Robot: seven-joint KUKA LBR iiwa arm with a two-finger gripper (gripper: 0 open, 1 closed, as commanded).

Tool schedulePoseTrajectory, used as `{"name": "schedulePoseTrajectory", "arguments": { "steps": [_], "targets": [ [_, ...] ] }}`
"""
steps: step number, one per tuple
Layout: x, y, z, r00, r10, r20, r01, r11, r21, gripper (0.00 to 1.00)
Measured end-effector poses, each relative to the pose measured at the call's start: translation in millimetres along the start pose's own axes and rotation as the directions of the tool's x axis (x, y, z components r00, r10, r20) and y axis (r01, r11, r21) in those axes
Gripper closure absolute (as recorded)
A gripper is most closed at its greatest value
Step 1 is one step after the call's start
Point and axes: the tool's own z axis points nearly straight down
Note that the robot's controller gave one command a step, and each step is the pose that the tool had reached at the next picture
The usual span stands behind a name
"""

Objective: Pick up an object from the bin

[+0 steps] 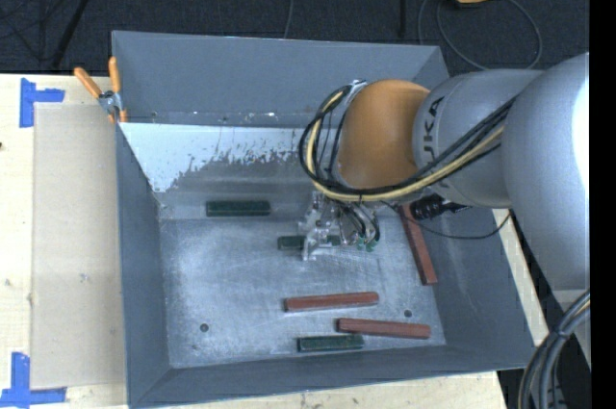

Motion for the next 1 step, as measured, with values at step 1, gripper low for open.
{"name": "schedulePoseTrajectory", "arguments": {
  "steps": [1],
  "targets": [
    [14.5, -30.6, -163.3, 0.999, 0.048, -0.009, -0.048, 0.999, 0.003, 1.0]
  ]
}}
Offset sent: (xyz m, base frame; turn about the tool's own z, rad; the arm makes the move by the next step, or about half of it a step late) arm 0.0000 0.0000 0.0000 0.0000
